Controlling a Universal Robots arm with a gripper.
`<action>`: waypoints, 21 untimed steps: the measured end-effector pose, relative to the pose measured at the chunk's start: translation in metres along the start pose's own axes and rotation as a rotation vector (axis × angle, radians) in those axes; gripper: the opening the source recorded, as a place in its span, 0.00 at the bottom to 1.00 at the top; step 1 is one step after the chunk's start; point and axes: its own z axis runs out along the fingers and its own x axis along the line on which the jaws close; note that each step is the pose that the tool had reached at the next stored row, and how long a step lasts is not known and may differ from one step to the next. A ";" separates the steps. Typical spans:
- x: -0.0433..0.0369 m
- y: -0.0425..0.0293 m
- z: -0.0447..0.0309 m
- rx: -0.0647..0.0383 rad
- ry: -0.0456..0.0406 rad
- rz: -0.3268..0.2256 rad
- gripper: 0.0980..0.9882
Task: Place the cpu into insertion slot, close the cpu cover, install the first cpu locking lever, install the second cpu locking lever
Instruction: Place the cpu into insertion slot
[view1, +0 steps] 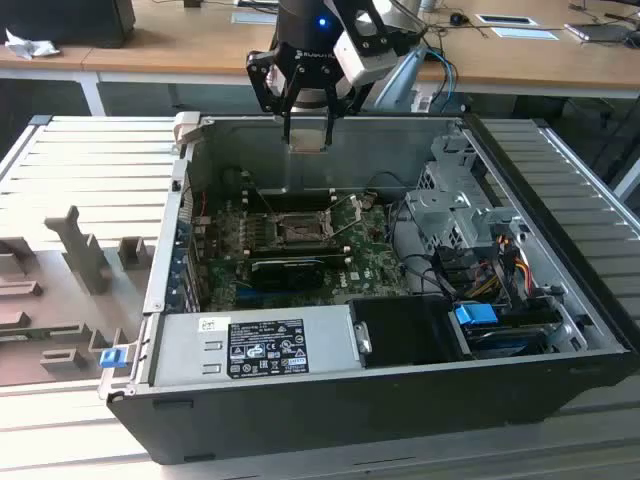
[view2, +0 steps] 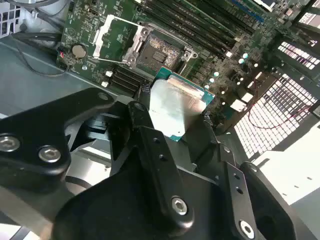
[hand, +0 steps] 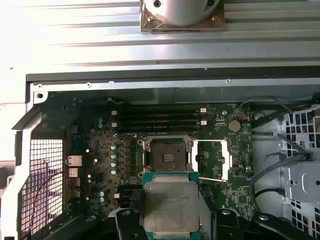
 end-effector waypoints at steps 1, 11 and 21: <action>0.0000 0.0000 0.0000 0.000 -0.0001 0.000 0.48; -0.0001 -0.0003 0.0038 -0.002 -0.0092 0.101 0.48; -0.0002 -0.0008 0.0085 -0.003 -0.0185 0.163 0.48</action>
